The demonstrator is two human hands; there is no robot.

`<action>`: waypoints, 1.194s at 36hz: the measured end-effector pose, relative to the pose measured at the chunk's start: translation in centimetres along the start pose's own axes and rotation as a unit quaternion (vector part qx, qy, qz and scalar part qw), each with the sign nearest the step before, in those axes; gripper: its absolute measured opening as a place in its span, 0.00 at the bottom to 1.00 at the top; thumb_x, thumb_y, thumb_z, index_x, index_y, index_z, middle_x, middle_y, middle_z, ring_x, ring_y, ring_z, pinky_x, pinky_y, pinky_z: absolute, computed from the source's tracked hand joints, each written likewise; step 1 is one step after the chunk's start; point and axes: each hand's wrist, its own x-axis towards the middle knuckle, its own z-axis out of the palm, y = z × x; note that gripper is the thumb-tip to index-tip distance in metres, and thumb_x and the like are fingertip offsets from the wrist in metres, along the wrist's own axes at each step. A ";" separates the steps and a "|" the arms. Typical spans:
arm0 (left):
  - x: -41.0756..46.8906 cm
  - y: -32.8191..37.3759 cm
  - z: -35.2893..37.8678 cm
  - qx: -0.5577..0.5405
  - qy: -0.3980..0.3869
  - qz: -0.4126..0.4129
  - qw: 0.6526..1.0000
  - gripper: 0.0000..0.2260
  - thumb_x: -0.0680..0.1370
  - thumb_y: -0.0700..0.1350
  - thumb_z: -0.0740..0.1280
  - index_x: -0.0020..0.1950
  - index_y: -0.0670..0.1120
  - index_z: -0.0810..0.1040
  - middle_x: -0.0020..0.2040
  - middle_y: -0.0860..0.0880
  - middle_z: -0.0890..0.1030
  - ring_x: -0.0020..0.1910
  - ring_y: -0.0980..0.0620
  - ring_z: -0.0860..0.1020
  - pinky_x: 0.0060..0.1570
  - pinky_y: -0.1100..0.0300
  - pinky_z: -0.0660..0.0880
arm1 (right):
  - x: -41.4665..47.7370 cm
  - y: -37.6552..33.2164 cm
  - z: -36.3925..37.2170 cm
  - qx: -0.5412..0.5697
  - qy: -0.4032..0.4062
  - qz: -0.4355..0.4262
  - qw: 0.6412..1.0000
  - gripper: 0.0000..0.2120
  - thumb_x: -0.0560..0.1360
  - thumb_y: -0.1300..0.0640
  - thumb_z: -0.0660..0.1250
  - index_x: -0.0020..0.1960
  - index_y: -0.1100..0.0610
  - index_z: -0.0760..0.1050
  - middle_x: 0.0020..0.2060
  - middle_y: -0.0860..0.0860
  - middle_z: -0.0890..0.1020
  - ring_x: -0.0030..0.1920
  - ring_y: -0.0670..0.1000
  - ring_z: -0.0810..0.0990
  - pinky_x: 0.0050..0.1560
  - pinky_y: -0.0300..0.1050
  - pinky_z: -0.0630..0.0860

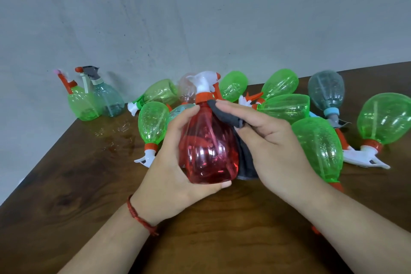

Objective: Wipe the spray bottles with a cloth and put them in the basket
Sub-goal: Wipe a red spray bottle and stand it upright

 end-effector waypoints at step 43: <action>0.0 -0.2 0.5 0.055 -0.012 0.010 0.998 0.55 0.65 0.47 0.87 0.85 0.51 0.59 0.78 0.64 0.67 0.79 0.55 0.70 0.75 0.65 0.68 | -0.1 1.0 -0.6 -0.042 -0.009 -0.018 0.999 0.27 0.82 0.74 0.59 0.67 0.48 0.83 0.67 0.37 0.81 0.72 0.36 0.73 0.76 0.36 0.67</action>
